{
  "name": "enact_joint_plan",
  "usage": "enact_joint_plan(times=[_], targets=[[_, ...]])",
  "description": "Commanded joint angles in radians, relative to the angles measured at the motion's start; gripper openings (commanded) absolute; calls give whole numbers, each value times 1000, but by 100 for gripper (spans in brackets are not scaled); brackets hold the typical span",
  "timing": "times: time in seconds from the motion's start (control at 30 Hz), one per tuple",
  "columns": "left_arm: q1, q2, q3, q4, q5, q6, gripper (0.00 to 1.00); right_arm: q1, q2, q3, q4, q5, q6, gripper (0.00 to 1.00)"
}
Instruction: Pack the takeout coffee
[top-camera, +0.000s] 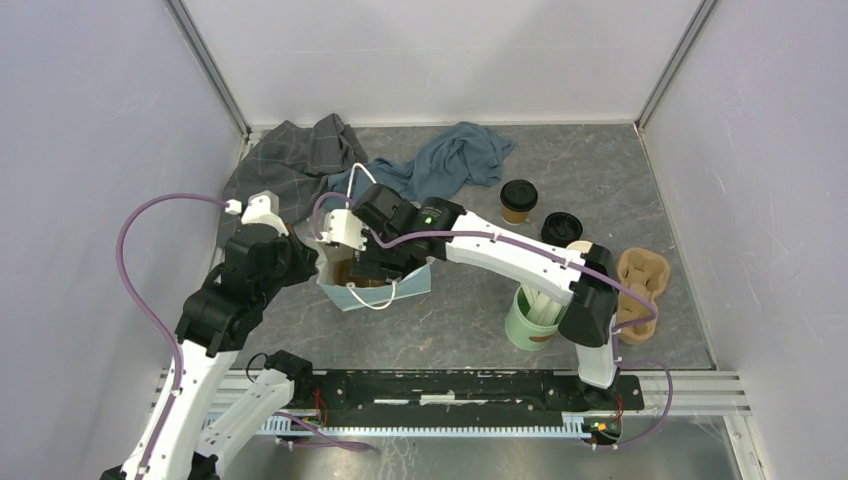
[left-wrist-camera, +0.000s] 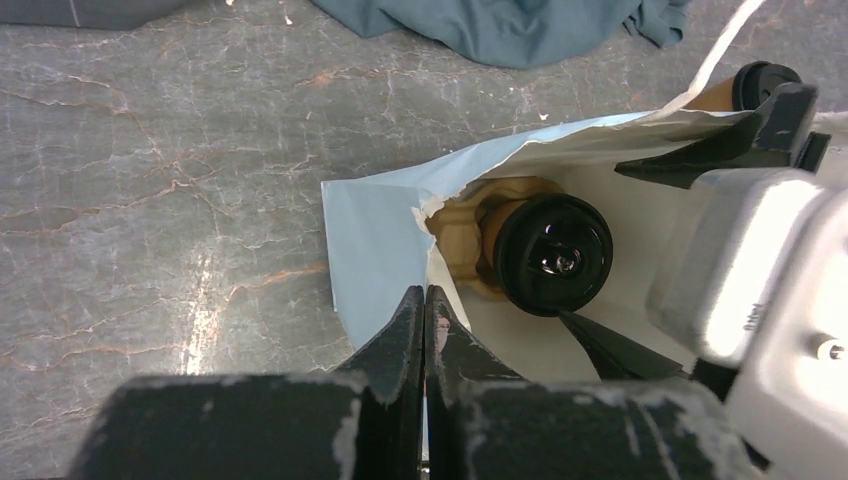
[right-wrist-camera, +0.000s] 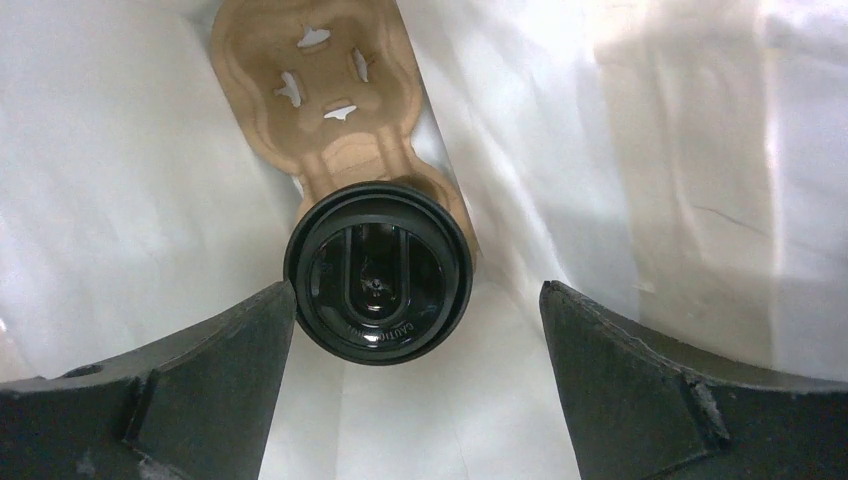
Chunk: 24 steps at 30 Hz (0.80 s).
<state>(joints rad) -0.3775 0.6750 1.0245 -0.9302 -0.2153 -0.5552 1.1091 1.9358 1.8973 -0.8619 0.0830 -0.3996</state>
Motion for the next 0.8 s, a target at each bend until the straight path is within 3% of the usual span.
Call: enact_joint_plan(times=[0.0, 0.2, 0.57, 0.77], targets=[[0, -11, 33, -2, 26, 36, 2, 6, -66, 14, 12, 7, 48, 98], [-1, -13, 22, -5, 37, 35, 2, 14, -96, 71, -19, 1, 93, 98], [-1, 27, 55, -24, 10, 42, 2, 37, -245, 34, 91, 35, 282, 98], [-2, 62, 82, -40, -6, 41, 2, 41, -321, 86, 110, 88, 448, 98]])
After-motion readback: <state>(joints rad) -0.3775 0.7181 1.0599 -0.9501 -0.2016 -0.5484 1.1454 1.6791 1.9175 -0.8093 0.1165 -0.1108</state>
